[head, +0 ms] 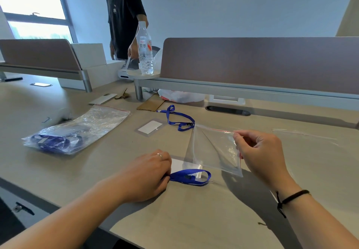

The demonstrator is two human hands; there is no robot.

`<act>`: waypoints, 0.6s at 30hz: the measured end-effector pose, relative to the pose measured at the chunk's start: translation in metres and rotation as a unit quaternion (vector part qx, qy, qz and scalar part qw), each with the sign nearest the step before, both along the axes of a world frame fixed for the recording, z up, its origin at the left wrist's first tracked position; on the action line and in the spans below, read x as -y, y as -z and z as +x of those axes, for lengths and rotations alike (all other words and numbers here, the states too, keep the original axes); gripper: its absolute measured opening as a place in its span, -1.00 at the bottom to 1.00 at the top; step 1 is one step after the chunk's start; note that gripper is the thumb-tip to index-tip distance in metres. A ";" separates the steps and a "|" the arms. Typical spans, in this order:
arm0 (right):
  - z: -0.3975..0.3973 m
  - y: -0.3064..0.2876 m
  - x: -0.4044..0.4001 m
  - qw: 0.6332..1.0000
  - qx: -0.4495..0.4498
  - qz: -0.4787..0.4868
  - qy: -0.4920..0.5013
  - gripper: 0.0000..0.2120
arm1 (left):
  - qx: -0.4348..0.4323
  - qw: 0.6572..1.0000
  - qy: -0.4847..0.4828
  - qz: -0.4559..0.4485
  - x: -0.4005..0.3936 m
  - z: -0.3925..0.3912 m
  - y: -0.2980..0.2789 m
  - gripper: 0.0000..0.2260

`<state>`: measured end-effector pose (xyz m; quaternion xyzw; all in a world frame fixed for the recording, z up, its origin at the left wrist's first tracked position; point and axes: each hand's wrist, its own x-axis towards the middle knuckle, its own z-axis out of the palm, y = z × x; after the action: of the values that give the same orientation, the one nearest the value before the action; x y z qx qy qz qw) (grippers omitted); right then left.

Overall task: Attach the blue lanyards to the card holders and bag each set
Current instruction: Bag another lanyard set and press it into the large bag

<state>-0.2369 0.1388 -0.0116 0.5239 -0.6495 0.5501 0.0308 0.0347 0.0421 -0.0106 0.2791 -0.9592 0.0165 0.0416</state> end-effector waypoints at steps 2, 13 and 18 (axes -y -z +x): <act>0.001 -0.001 0.000 1.000 0.001 -0.002 0.000 -0.89 | -0.091 0.991 -0.029 0.093 0.004 0.003 -0.005 -0.86; 0.004 -0.002 -0.002 1.000 -0.004 -0.003 -0.003 -0.89 | -0.416 0.733 -0.117 0.526 -0.004 0.009 -0.034 -0.88; 0.006 0.000 -0.002 1.000 -0.002 0.002 -0.010 -0.88 | -0.493 0.624 -0.155 0.587 -0.013 0.004 -0.034 -0.88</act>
<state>-0.2307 0.1412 -0.0113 0.5311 -0.6456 0.5482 0.0256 0.0389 0.0555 0.0236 0.3556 -0.5441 -0.6834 0.3322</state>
